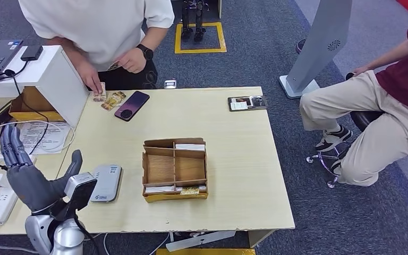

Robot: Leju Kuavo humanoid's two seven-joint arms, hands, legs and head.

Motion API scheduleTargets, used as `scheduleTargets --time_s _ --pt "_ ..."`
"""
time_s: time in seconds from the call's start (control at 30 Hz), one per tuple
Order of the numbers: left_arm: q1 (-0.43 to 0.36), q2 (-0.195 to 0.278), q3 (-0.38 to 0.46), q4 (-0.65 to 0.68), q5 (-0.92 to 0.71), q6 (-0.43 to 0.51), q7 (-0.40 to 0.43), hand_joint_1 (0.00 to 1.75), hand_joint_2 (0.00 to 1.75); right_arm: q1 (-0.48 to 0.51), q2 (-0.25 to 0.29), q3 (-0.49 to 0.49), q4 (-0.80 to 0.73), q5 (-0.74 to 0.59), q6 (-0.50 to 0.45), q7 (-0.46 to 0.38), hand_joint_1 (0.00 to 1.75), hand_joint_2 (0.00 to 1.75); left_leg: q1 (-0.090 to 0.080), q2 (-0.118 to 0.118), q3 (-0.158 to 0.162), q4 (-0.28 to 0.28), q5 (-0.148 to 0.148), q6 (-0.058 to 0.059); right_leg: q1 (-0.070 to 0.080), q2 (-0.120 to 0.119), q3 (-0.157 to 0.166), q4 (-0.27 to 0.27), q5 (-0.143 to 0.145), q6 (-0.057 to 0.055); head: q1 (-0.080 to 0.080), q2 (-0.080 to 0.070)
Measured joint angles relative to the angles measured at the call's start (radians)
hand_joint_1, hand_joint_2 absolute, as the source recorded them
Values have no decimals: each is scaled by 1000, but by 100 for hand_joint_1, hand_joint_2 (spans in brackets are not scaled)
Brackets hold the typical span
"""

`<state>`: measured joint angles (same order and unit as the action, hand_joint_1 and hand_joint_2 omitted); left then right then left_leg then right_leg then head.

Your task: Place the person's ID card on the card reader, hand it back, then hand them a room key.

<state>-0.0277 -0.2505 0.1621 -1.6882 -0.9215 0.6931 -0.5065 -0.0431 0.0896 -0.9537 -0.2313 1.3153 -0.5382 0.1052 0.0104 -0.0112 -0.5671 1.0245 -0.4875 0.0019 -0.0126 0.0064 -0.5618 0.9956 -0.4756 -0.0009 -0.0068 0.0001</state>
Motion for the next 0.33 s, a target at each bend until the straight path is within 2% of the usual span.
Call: scheduleTargets --time_s 0.13,0.33 --pt "57 -29 22 -54 17 1 -37 0 175 3 5 -15 -3 -4 -5 0 0 0 0 0 0 0 0 0 0 0 0 0 0 0 0 0" --pt "107 -41 25 -93 21 2 -56 0 175 5 12 -32 -8 -5 -7 0 0 0 0 0 0 0 0 0 0 0 0 0 0 0 0 0"
